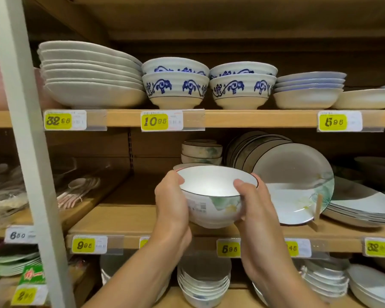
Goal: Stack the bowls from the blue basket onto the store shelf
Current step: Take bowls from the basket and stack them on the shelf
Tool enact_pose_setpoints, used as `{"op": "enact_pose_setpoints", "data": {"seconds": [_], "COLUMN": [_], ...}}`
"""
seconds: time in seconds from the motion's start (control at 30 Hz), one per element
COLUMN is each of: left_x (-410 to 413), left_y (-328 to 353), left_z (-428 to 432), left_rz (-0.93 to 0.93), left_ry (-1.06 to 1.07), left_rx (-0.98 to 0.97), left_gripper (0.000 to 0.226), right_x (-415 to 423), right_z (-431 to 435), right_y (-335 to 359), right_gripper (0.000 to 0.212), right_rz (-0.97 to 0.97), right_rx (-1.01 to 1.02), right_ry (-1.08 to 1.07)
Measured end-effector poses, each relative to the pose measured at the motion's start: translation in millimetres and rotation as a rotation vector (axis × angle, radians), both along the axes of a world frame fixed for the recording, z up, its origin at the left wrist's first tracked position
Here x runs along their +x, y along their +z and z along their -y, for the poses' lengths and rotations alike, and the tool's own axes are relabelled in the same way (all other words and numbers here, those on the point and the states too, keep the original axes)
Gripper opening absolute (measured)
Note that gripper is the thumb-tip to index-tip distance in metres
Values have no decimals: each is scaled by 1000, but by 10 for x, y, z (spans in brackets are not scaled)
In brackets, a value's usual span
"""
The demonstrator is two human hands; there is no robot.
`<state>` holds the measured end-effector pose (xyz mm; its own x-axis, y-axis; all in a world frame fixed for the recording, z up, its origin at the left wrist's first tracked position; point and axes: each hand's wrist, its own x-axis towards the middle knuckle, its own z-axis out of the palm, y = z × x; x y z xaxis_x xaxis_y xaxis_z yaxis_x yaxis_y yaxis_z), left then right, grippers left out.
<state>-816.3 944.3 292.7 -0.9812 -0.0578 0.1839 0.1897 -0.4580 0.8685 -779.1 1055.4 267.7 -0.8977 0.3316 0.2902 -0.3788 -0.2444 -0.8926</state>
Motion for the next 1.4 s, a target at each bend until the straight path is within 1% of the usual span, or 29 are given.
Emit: {"op": "enact_pose_setpoints", "data": {"seconds": [0.03, 0.07, 0.17, 0.2, 0.23, 0.3, 0.33, 0.43, 0.5, 0.53, 0.57, 0.63, 0.7, 0.73, 0.77, 0.83, 0.9, 0.93, 0.97, 1.0, 1.03, 1.07, 1.1, 1.13, 1.17, 1.2, 1.27, 1.4], "left_x": [18, 31, 48, 41, 35, 22, 24, 0, -38, -66, -90, -115, -140, -151, -148, -138, -98, -74, -35, -16, -8, -16, -33, -68, -100, -132, -173, -192], "left_y": [-22, -41, -64, -53, -36, 8, 33, 102, 139, 146, 140, 102, 45, 30, 35, 77, 112, 115, 126, 113, 96, 93, 104, 107, 112, 108, 105, 137], "left_z": [-39, -69, -83, -72, -52, -18, -9, -35, -54, -57, -59, -70, -71, -64, -57, -66, -115, -152, -183, -204, -213, -196, -158, -112, -66, -23, 51, 179], "left_rz": [-2, -10, -75, -107, -126, -103, -81, 9, 79, 113, 136, 122, 80, 53, 21, -34, -108, -153, -189, -212, -216, -210, -199, -187, -180, -181, -194, -212], "left_ry": [2, -7, -62, -75, -93, -163, -219, -352, -403, -406, -404, -387, -324, -294, -274, -244, -169, -120, -77, -46, -34, -41, -70, -105, -129, -145, -178, -283], "left_rx": [-22, -56, -212, -255, -273, -249, -231, -131, -49, -33, -31, -58, -46, -24, 1, 56, 65, 51, 29, -15, -48, -39, 0, 28, 26, -4, -74, -229], "left_gripper": [22, 25, 46, 48, 48, 48, 53, 72, 74, 70, 63, 47, 35, 31, 29, 29, 30, 34, 43, 55, 61, 57, 44, 30, 23, 22, 32, 66], "right_x": [-23, -57, -174, -205, -228, -261, -275, -364, -410, -420, -412, -396, -388, -367, -340, -266, -187, -170, -196, -227, -259, -284, -318, -352, -386, -410, -455, -522], "right_z": [6, -6, -156, -240, -323, -447, -479, -506, -539, -551, -546, -528, -508, -501, -496, -437, -273, -182, -123, -89, -81, -84, -103, -130, -160, -181, -226, -253], "right_y": [17, 53, 192, 226, 253, 302, 320, 331, 323, 322, 325, 350, 394, 407, 403, 346, 293, 285, 282, 301, 333, 375, 408, 429, 439, 447, 454, 450], "right_gripper": [76, 69, 38, 33, 32, 39, 39, 17, 25, 28, 32, 43, 38, 36, 39, 48, 61, 66, 65, 56, 43, 34, 33, 34, 36, 37, 41, 56], "right_rz": [5, 6, 79, 97, 111, 160, 189, 250, 251, 256, 264, 277, 261, 232, 181, 14, -113, -116, -101, -86, -71, -49, -29, -12, 3, 14, 30, 90], "right_rx": [-30, -88, -299, -348, -376, -380, -373, -376, -347, -322, -298, -264, -240, -226, -215, -162, -70, -48, -64, -100, -152, -201, -243, -280, -309, -324, -349, -414], "right_ry": [-29, -39, -10, 29, 83, 184, 225, 280, 295, 319, 346, 363, 304, 233, 143, -11, -28, -33, -47, -59, -55, -38, -15, 6, 31, 57, 95, 249]}}
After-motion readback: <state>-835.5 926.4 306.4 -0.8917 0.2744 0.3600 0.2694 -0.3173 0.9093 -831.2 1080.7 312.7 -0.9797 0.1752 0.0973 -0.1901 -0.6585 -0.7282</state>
